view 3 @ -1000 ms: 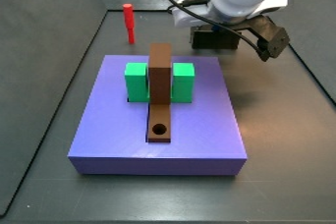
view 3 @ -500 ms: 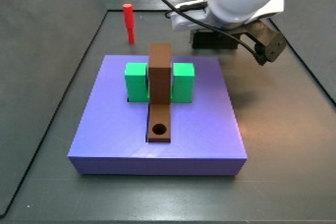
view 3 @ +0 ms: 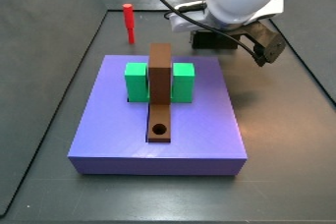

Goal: Pick up the blue object. Move up. Place the blue object on the fixture. Regrasp the blue object. Move to above the board. Insert the blue object.
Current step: Regrasp the blue object.

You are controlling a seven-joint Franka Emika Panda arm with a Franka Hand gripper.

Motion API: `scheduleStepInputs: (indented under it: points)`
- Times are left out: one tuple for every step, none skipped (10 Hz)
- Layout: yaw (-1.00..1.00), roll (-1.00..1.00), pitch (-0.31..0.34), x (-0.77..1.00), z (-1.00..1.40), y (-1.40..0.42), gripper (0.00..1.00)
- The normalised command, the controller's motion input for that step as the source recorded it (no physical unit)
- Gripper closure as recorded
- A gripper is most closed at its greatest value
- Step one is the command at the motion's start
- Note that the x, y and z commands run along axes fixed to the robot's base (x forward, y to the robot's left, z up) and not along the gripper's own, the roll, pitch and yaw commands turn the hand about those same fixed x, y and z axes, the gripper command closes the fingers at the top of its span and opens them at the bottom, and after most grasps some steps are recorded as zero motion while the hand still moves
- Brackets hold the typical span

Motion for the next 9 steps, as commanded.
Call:
scheduleStepInputs:
  points:
    - [0.00, 0.00, 0.000, 0.00, 0.00, 0.00, 1.00]
    - [0.00, 0.00, 0.000, 0.00, 0.00, 0.00, 1.00]
    - [0.00, 0.00, 0.000, 0.00, 0.00, 0.00, 1.00]
    - [0.00, 0.00, 0.000, 0.00, 0.00, 0.00, 1.00]
    - [0.00, 0.00, 0.000, 0.00, 0.00, 0.00, 1.00]
    - [0.00, 0.00, 0.000, 0.00, 0.00, 0.00, 1.00]
    - [0.00, 0.00, 0.000, 0.00, 0.00, 0.00, 1.00]
    - [0.00, 0.00, 0.000, 0.00, 0.00, 0.00, 1.00]
    - [0.00, 0.00, 0.000, 0.00, 0.00, 0.00, 1.00]
